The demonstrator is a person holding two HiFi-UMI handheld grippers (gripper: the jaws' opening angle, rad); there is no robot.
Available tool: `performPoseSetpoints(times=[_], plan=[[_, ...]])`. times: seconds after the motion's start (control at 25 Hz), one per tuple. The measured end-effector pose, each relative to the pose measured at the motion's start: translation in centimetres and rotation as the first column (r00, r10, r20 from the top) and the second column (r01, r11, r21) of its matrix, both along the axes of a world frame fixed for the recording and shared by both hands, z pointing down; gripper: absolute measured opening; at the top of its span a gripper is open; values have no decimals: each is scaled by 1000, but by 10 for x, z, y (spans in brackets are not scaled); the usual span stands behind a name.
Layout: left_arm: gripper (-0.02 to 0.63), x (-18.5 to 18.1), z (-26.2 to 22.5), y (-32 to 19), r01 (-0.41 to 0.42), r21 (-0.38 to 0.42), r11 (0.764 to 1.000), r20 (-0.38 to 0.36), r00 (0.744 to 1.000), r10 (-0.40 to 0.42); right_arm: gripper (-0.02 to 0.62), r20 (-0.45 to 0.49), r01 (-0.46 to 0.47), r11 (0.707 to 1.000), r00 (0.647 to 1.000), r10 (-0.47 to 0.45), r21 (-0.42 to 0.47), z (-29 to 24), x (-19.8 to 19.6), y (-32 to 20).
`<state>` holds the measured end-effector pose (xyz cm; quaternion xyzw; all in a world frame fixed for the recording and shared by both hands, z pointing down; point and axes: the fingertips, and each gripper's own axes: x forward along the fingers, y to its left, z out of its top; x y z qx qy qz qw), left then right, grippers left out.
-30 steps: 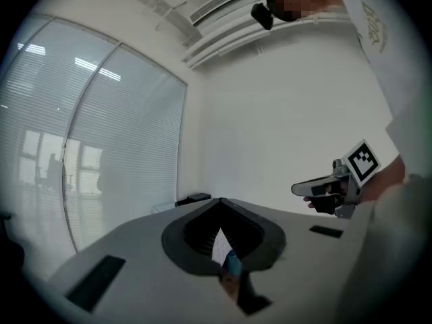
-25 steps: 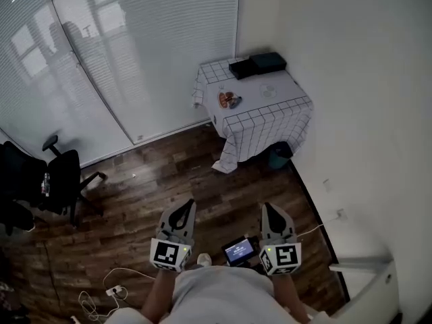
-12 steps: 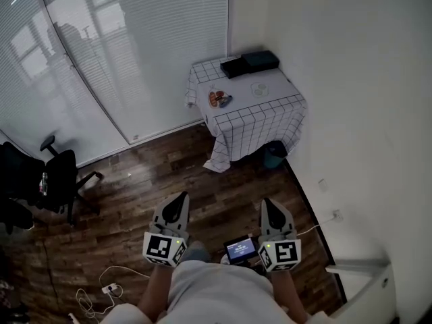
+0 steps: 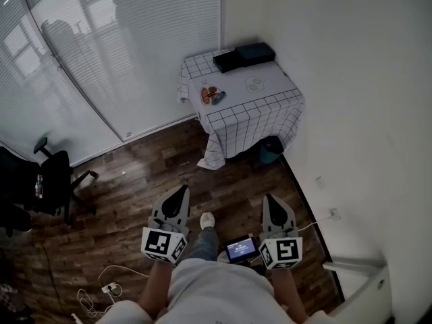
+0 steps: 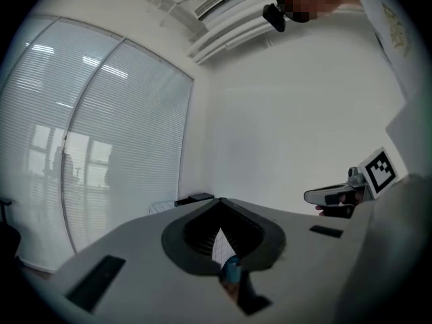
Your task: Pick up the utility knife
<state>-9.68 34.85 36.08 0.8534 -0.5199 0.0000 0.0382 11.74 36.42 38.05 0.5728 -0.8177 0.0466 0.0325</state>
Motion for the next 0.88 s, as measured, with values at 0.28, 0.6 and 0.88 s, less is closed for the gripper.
performPoseSetpoints(times=[0.28, 0.6, 0.88], plan=[[8, -5, 0, -64, 36, -51, 998, -24, 999, -37, 7, -1, -31, 1000, 1000, 31, 4, -8, -1, -58], [8, -23, 6, -129, 40, -39, 998, 31, 999, -39, 6, 3, -38, 999, 999, 38, -7, -8, -22, -124], [8, -33, 8, -176, -33, -37, 999, 19, 999, 34, 6, -20, -58, 998, 998, 57, -26, -2, -42, -172]])
